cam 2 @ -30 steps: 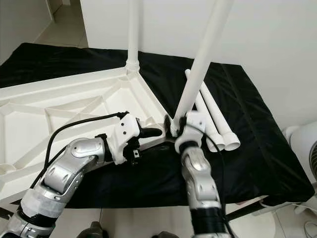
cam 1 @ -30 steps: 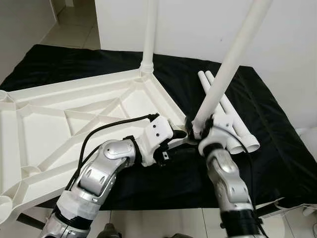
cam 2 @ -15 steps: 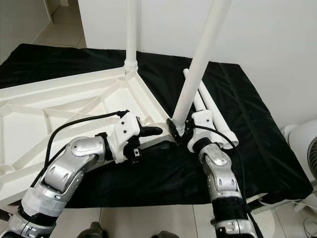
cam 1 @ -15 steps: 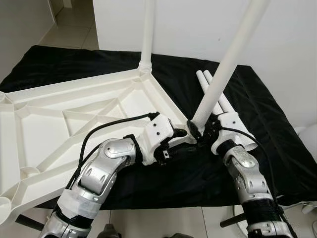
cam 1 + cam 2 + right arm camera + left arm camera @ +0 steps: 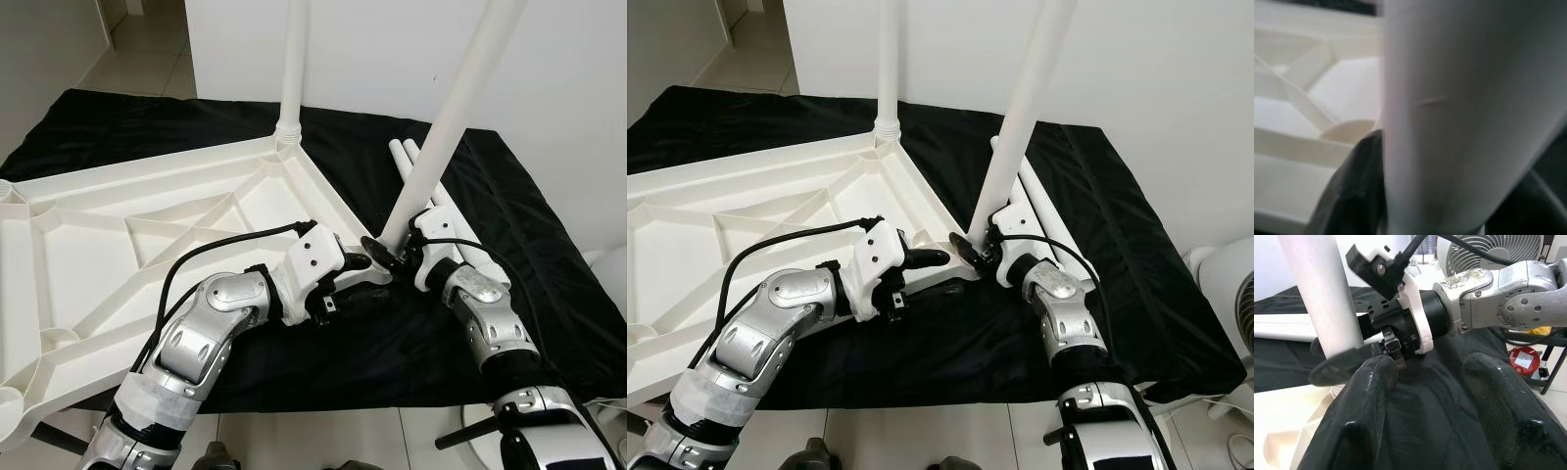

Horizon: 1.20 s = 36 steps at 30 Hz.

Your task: Building children table

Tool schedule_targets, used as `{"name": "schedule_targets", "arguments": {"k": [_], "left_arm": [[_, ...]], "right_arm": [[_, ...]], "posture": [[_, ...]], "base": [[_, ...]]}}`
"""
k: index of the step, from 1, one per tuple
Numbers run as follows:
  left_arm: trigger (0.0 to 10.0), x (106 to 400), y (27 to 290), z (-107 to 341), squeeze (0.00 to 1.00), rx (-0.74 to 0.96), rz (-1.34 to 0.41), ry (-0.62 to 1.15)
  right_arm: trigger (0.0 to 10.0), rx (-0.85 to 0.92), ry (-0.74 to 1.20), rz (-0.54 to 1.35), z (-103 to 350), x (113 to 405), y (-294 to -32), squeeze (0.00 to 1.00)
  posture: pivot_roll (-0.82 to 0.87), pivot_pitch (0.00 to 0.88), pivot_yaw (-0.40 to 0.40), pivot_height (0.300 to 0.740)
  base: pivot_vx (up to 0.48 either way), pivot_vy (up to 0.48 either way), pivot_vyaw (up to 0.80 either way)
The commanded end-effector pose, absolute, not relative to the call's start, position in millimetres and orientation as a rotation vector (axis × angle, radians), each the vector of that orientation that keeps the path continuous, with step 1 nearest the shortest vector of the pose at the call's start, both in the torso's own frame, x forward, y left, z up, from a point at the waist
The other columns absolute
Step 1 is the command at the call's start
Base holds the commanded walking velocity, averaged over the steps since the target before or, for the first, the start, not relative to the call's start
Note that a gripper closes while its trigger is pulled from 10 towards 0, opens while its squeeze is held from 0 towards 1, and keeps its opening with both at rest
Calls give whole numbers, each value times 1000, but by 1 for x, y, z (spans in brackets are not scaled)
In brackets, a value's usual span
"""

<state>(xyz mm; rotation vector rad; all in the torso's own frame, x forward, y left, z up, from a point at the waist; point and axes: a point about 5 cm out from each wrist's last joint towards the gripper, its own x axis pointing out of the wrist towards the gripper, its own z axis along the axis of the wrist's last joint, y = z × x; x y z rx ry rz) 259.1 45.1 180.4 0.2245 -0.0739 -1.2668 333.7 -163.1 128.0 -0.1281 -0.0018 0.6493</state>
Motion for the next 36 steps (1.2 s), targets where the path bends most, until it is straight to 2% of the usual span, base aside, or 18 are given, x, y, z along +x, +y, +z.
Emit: {"name": "schedule_targets", "arguments": {"k": [1,7,8,16,21,22,27,29,30,32,36], "left_arm": [[10000,261,44,182,0,225,-1231,-81],[10000,260,44,181,0,221,-1229,-82],[10000,259,43,181,0,218,-1232,-82],[10000,259,43,181,0,216,-1235,-82],[10000,259,43,181,0,218,-1236,-79],[10000,259,43,180,0,218,-1237,-77],[10000,258,43,180,0,217,-1239,-77],[10000,258,43,179,0,219,-1241,-77],[10000,258,43,179,0,219,-1241,-77],[10000,258,43,179,0,220,-1241,-78],[10000,258,43,180,0,221,-1239,-80]], "right_arm": [[0,-166,41,682,121,332,-162,0],[0,-122,69,672,114,329,-168,0],[10000,-71,73,635,110,327,-170,0],[10000,-14,71,554,109,326,-170,0],[10000,7,55,429,112,328,-165,0],[10000,50,54,317,115,328,-156,0],[10000,89,66,254,116,327,-150,0],[10000,121,71,106,118,323,-140,0],[10000,121,71,106,118,323,-140,0],[10000,142,57,-19,120,316,-130,0],[10000,152,45,-78,123,311,-119,0]], "posture": [[75,0,-90,740],[68,0,-93,740],[62,0,-94,740],[61,0,-93,740],[61,0,-94,740],[60,0,-95,740],[61,0,-97,740],[64,0,-100,740],[64,0,-100,740],[69,0,-105,740],[70,0,-106,740]], "base": [[0,0,0],[0,0,0],[0,0,0],[0,0,0],[0,0,0],[0,0,0],[0,0,0],[0,0,0],[0,0,0],[0,0,0],[0,0,0]]}}
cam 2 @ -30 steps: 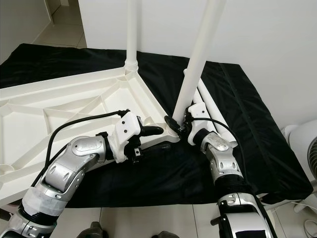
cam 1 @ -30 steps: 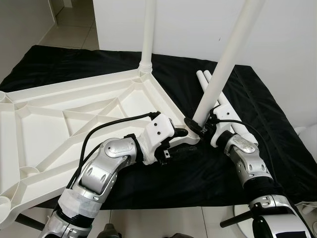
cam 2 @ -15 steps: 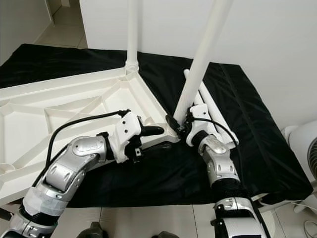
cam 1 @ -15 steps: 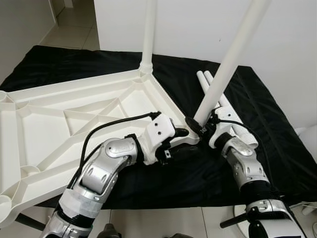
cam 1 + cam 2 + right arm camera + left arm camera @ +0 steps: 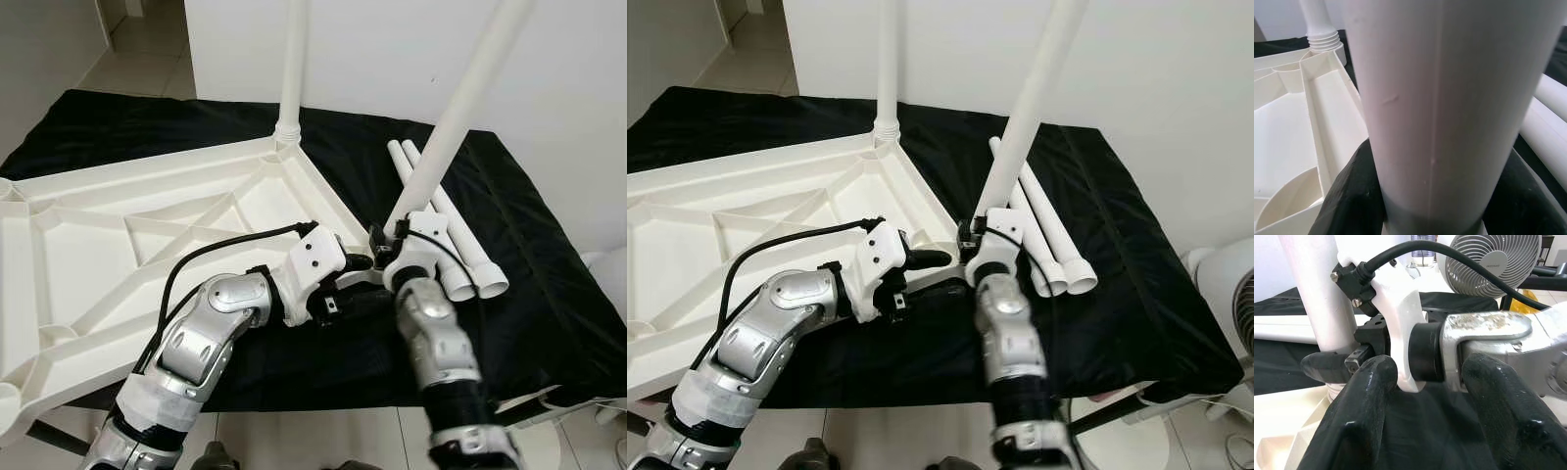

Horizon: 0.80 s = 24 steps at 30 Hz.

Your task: Building children table

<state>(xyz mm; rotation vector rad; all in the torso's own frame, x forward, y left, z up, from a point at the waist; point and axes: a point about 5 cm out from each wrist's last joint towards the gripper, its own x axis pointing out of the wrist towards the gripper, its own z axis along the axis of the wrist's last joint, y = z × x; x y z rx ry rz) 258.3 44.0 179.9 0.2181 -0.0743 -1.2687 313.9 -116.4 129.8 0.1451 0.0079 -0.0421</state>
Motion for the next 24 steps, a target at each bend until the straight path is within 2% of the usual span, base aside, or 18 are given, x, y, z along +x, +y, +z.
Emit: {"name": "schedule_targets", "arguments": {"k": [1,9,10,16,22,23,24], "left_arm": [[10000,258,43,180,0,223,-1235,-81],[10000,260,45,181,0,225,-1226,-87],[10000,260,46,181,0,229,-1228,-87],[10000,261,45,182,0,234,-1229,-91],[10000,261,45,181,0,237,-1230,-90],[10000,261,45,181,0,237,-1230,-91],[10000,261,45,181,0,237,-1230,-91]], "right_arm": [[10000,174,22,-97,125,309,-116,0],[10000,206,-9,-94,134,304,-110,0],[10000,195,-17,-95,136,304,-112,1000],[10000,225,-79,-28,145,297,-115,1000],[10000,183,-72,74,140,283,-127,1000],[10000,163,-72,96,139,281,-131,0],[10000,163,-72,96,139,281,-131,0]], "posture": [[77,0,-106,740],[79,0,-97,740],[79,0,-97,740],[80,0,-99,740],[77,0,-98,740],[74,0,-96,740],[74,0,-96,740]], "base": [[0,0,0],[0,0,0],[0,0,0],[0,0,0],[0,0,0],[0,0,0],[0,0,0]]}}
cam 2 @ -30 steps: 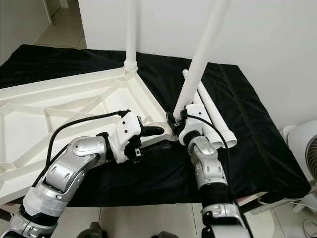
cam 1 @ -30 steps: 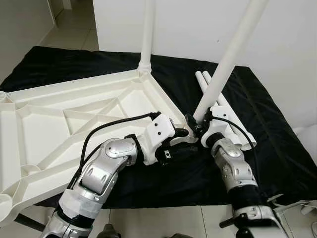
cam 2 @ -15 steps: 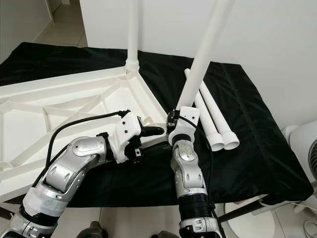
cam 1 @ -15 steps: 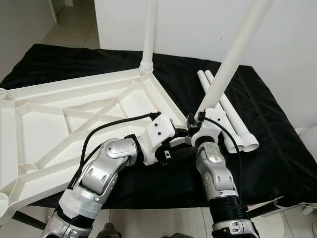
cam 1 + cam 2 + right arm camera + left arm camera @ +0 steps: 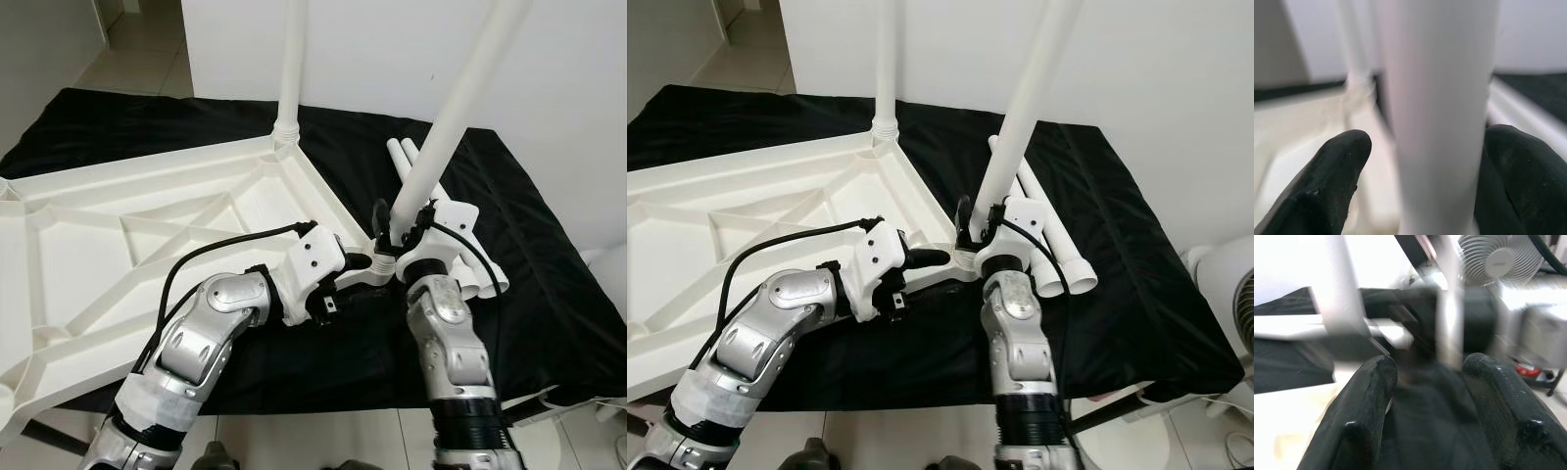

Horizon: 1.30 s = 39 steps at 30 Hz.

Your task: Building children table

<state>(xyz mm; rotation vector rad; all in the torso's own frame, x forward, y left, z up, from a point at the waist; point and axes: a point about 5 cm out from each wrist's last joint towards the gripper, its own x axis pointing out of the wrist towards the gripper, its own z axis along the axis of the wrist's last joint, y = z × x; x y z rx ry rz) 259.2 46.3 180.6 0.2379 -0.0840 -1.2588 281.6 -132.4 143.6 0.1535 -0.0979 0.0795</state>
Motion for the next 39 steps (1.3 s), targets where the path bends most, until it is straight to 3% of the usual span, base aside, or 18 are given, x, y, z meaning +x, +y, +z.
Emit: {"name": "schedule_targets", "arguments": {"k": [1,10,21,39], "left_arm": [[10000,262,45,181,0,238,-1229,-91],[10000,263,45,181,0,240,-1238,-92],[10000,261,44,181,0,258,-1271,-89],[10000,261,43,182,0,249,-1246,-100]], "right_arm": [[10000,139,-81,114,139,280,-134,0],[10000,52,-52,239,124,280,-153,0],[10000,-77,-50,419,130,308,-178,0],[10000,-166,-7,577,126,336,-168,0]], "posture": [[74,0,-96,740],[55,0,-73,740],[68,0,-69,740],[85,0,-95,740]], "base": [[0,0,0],[0,0,0],[0,0,0],[0,0,0]]}}
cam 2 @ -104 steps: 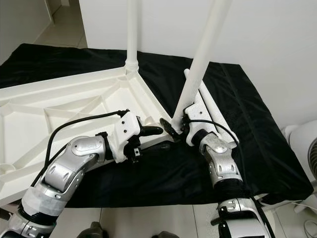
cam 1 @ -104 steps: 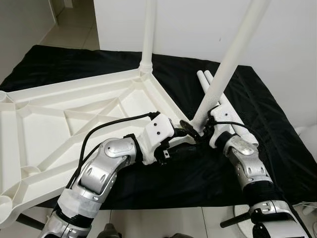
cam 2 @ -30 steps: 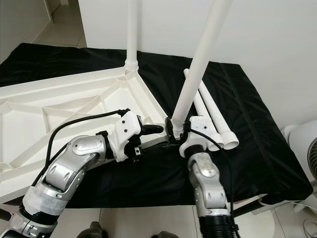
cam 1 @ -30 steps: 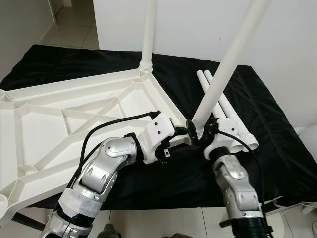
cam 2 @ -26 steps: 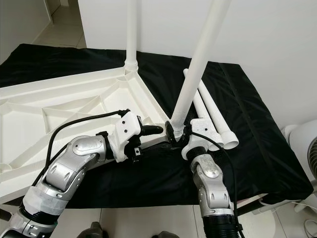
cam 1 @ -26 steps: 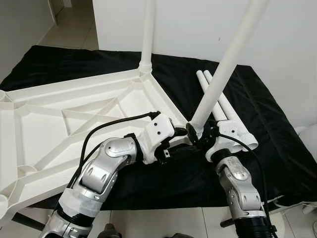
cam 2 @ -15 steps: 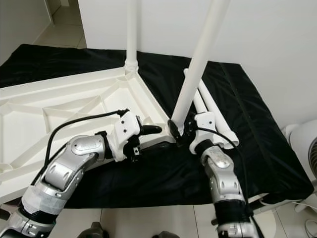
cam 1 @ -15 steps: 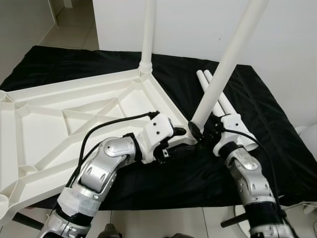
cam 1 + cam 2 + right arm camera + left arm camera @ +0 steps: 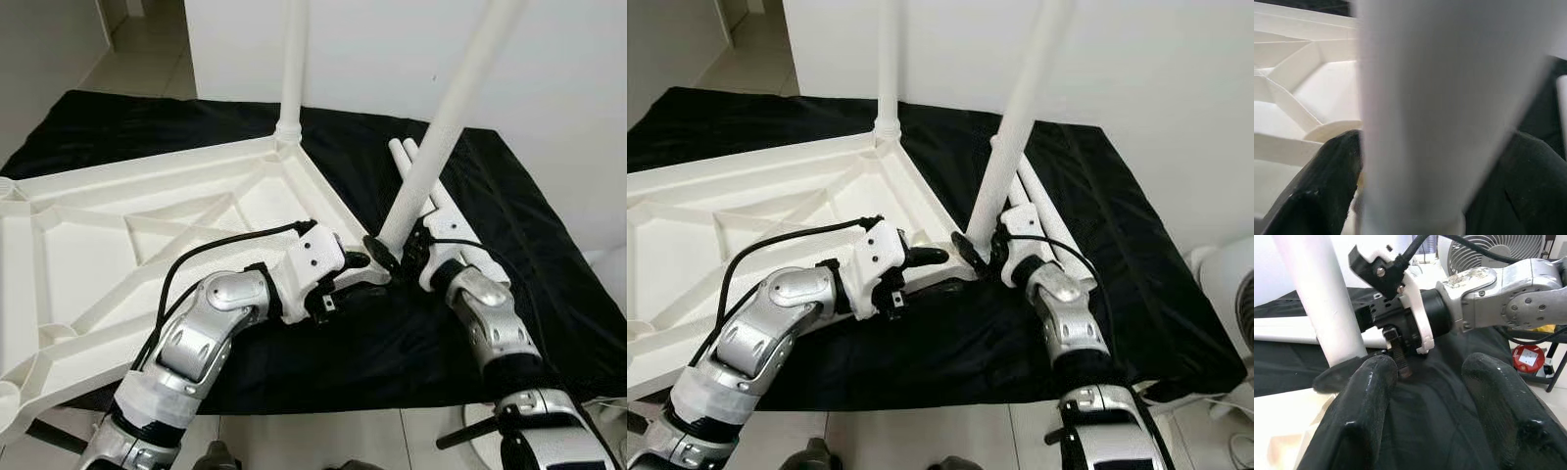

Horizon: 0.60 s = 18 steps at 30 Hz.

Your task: Building children table

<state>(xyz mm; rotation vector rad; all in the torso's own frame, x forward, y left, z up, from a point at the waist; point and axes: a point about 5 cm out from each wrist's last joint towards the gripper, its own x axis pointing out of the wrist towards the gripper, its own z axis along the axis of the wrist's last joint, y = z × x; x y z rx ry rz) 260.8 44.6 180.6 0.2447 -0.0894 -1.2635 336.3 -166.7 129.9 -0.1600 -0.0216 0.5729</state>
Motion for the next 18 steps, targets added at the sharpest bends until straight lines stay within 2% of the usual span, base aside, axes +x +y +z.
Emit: {"name": "schedule_targets", "arguments": {"k": [1,3,4,10,11,13,14,18], "left_arm": [[10000,261,42,182,0,247,-1243,-101],[10000,261,42,182,0,247,-1243,-101],[10000,261,42,182,0,244,-1240,-102],[10000,261,41,182,0,241,-1235,-101],[10000,261,41,182,0,241,-1237,-101],[10000,261,41,182,0,242,-1237,-101],[10000,261,41,182,0,241,-1239,-101],[10000,261,41,182,0,238,-1242,-99]], "right_arm": [[902,-159,-1,591,126,337,-167,0],[902,-159,-1,591,126,337,-167,0],[0,-155,1,603,124,338,-167,0],[0,-126,16,608,121,337,-167,0],[4157,-113,27,601,118,336,-169,0],[4157,-105,34,597,116,335,-170,0],[10000,-93,40,587,114,335,-171,0],[10000,-53,57,538,111,335,-171,0]], "posture": [[86,0,-97,740],[86,0,-97,740],[85,0,-100,740],[78,0,-100,740],[74,0,-98,740],[74,0,-98,740],[71,0,-97,740],[69,0,-94,740]], "base": [[0,0,0],[0,0,0],[0,0,0],[0,0,0],[0,0,0],[0,0,0],[0,0,0],[0,0,0]]}}
